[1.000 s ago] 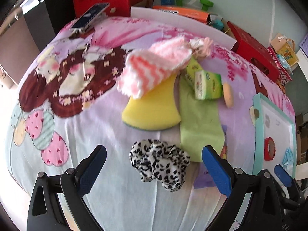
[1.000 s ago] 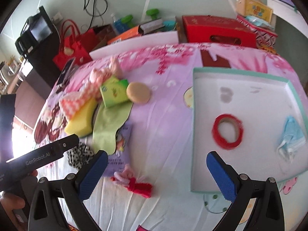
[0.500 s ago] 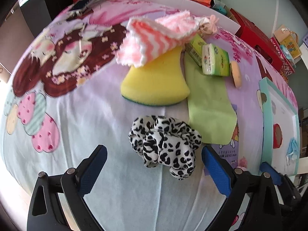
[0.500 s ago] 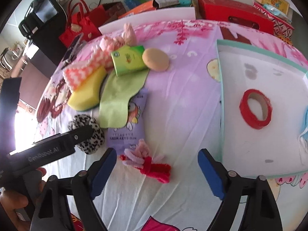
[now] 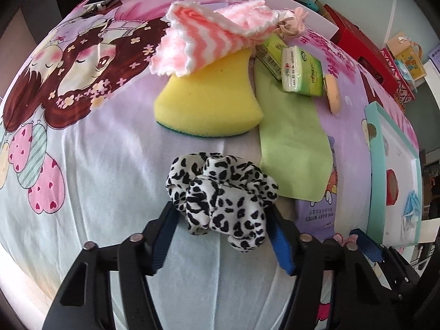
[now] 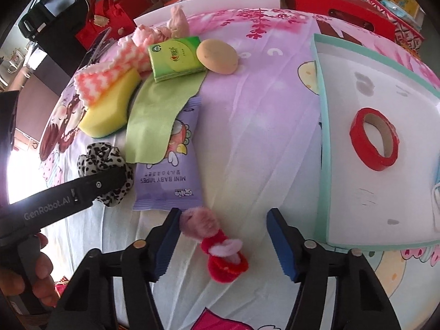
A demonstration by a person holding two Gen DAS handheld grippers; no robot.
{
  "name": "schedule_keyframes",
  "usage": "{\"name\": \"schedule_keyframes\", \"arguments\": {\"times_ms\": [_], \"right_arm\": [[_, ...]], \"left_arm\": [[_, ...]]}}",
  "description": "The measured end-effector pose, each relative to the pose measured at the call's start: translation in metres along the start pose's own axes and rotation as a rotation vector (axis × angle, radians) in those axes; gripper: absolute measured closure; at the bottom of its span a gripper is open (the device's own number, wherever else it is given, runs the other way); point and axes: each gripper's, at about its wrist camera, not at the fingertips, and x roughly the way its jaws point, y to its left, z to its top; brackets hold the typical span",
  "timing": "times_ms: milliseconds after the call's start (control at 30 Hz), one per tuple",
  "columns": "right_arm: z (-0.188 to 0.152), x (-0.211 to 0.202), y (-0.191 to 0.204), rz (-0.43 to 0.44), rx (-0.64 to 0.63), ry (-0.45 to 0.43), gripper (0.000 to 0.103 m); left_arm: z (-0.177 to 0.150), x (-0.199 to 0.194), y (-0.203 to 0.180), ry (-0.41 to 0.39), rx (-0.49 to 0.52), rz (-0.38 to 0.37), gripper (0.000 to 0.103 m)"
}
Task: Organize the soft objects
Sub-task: 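Grasp the leopard scrunchie with the left tool while the right tool grasps the pink plush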
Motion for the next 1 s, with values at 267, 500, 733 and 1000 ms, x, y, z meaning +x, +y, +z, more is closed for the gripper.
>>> {"name": "schedule_keyframes", "arguments": {"times_ms": [267, 500, 733, 1000], "right_arm": [[-0.003, -0.001, 0.002, -0.012, -0.008, 0.008, 0.04], [-0.008, -0.003, 0.002, -0.055, -0.009, 0.007, 0.064], [-0.01, -0.01, -0.009, -0.046, 0.042, -0.008, 0.078], [-0.008, -0.011, -0.01, -0.036, 0.057, -0.017, 0.083]], "left_arm": [[0.003, 0.0, 0.001, -0.005, 0.005, -0.01, 0.056], [0.001, -0.001, 0.001, -0.009, 0.011, -0.023, 0.063], [-0.001, -0.004, 0.005, -0.013, -0.002, -0.047, 0.071], [-0.001, -0.012, 0.009, -0.031, -0.012, -0.07, 0.078]]}}
